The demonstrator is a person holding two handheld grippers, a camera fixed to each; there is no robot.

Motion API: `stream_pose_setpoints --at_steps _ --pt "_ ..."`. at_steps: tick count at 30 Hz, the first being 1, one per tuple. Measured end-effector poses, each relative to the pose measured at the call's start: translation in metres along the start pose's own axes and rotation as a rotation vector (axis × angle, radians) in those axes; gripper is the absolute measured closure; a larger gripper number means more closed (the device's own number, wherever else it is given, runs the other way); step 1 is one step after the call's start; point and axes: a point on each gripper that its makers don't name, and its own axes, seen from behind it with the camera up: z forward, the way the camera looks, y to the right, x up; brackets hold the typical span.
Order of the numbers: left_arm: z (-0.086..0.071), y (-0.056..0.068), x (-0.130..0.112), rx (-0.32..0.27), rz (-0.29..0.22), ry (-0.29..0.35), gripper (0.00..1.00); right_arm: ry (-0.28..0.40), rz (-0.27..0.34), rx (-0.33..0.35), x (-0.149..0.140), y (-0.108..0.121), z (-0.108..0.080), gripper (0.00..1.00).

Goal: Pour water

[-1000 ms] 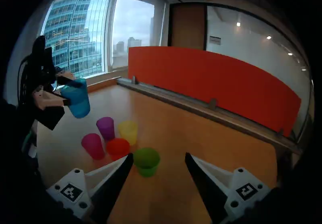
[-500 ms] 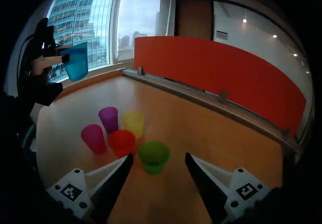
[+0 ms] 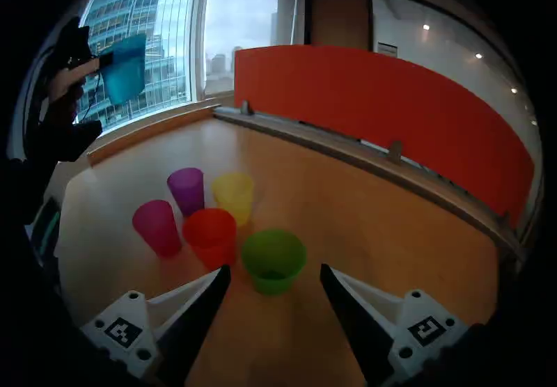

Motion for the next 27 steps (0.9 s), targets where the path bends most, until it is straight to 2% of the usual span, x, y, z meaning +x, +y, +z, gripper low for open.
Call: stream_pose_setpoints --at_steps 12,27 --pt "-0.007 -0.006 0.011 0.018 -0.003 0.015 0.13 -0.042 -0.017 -0.002 -0.021 -0.001 0.028 0.0" --pt "-0.014 -0.018 0.015 0.041 -0.014 0.023 0.13 -0.057 0.003 0.008 -0.027 -0.001 0.055 0.0"
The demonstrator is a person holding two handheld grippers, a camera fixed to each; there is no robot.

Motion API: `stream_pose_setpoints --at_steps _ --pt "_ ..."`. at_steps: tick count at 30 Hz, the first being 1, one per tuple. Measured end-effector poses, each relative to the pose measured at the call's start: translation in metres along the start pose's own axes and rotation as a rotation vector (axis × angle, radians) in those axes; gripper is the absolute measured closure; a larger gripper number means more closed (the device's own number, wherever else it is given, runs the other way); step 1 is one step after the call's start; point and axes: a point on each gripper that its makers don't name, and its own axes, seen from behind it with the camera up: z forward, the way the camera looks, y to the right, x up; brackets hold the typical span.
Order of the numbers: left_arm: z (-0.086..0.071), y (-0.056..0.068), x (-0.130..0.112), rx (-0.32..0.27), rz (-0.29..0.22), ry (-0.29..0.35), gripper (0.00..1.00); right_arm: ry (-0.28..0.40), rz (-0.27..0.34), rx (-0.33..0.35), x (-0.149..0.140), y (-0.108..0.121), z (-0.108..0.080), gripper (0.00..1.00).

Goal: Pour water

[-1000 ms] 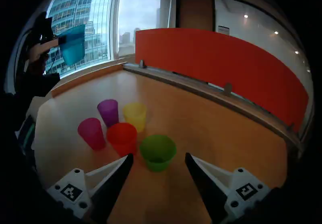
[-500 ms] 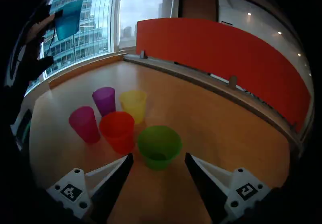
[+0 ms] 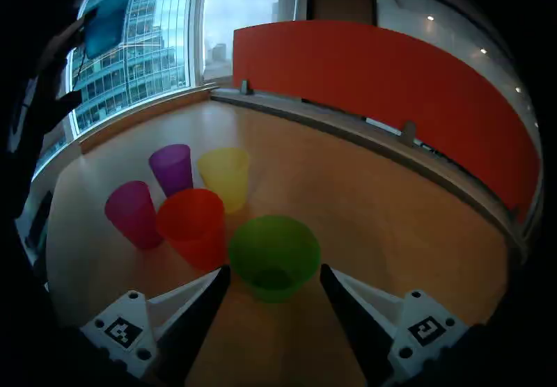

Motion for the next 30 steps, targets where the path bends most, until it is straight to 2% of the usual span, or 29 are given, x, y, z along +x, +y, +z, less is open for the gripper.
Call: stream_pose_setpoints --at_steps 19,25,30 --pt "-0.002 -0.01 0.005 0.019 -0.02 0.014 0.13 0.022 -0.009 -0.008 0.01 0.0 0.018 0.0" --pt "-0.004 -0.01 0.004 0.02 -0.021 0.014 0.13 0.035 -0.001 -0.009 0.012 0.0 0.02 0.06" --pt "-0.005 -0.01 0.003 0.021 -0.02 0.013 0.13 0.049 0.013 -0.003 0.014 -0.001 0.019 0.07"
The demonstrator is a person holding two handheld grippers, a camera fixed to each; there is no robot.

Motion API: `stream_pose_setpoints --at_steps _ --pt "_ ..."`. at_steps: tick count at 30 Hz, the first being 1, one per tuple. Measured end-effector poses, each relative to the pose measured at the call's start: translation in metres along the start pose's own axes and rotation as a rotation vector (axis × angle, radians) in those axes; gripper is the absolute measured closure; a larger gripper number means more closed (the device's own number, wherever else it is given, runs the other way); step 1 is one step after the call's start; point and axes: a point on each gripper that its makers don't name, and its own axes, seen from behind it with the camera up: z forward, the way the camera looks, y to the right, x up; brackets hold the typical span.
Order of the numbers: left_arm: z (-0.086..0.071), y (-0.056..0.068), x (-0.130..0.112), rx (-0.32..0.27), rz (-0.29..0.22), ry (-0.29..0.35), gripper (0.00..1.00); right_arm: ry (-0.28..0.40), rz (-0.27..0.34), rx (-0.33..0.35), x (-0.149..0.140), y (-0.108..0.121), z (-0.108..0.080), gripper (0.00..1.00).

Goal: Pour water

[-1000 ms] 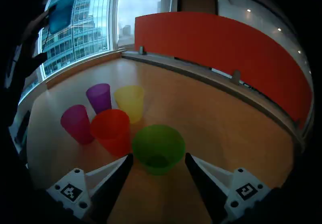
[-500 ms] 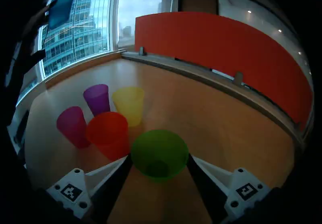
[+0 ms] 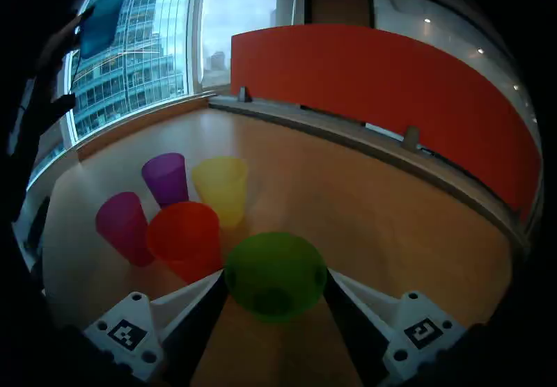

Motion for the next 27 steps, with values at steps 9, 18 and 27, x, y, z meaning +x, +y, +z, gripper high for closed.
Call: stream_pose_setpoints --at_steps 9,18,27 --pt "0.0 -0.001 -0.002 -0.001 0.0 -0.001 0.13 0.051 0.005 -0.001 0.018 0.001 -0.014 0.07" --pt "-0.001 -0.001 -0.002 0.001 -0.001 0.003 0.13 0.119 -0.015 0.015 0.046 -0.012 -0.035 0.07" --pt "-0.002 -0.004 -0.004 0.005 0.0 0.002 0.13 0.208 -0.035 0.03 0.077 -0.028 -0.05 0.07"
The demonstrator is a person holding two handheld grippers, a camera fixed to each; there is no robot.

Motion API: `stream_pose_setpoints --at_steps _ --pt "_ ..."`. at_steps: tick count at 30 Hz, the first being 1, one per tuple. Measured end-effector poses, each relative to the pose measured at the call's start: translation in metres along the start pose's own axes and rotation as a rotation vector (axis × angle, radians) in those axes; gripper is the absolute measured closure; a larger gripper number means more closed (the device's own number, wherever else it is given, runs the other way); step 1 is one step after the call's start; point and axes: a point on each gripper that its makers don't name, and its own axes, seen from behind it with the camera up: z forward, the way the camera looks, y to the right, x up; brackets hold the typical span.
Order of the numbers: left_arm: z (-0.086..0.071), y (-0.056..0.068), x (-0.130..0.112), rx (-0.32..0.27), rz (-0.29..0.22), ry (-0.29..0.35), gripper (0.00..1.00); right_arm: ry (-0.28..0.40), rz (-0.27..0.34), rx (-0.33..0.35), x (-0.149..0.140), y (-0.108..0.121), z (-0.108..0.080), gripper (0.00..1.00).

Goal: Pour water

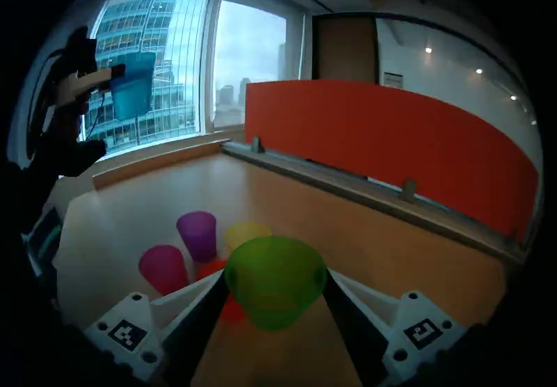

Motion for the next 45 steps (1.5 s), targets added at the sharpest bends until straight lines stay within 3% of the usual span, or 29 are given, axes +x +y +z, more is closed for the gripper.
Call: stream_pose_setpoints --at_steps 26,45 --pt "0.0 0.0 -0.003 -0.006 0.015 -0.005 0.13 0.239 -0.036 0.052 0.075 -0.033 -0.019 0.07" --pt "0.003 0.0 -0.009 -0.012 0.01 -0.006 0.13 0.27 -0.056 0.08 0.096 -0.045 -0.027 0.07"
